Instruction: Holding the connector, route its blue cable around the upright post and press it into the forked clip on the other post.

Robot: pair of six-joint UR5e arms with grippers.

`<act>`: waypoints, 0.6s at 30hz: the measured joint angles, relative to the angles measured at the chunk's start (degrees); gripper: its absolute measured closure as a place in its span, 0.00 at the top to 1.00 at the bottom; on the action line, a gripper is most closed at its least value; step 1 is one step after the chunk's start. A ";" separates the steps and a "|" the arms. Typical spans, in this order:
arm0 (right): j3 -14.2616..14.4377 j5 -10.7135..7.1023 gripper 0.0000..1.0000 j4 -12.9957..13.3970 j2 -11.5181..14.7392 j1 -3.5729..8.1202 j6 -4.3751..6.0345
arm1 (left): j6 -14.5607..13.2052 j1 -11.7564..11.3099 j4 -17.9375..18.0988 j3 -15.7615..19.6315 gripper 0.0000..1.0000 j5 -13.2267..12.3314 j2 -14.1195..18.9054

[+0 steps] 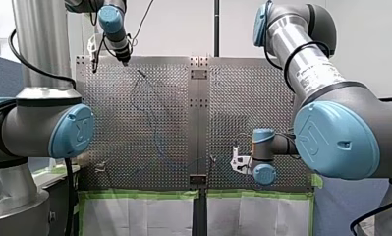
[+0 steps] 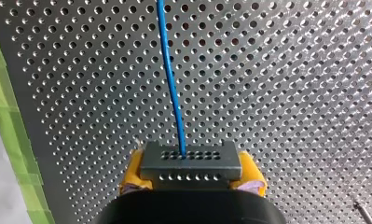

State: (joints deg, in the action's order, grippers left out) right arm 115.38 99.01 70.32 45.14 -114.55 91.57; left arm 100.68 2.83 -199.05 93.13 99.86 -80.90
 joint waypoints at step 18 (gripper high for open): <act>-0.17 -0.12 0.00 -0.70 0.00 -0.03 0.12 | 0.36 0.00 -0.54 -0.02 1.00 0.02 1.42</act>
State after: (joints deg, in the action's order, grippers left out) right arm 115.21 98.89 69.62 45.14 -114.58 91.68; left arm 101.04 2.83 -199.59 93.11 99.88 -79.48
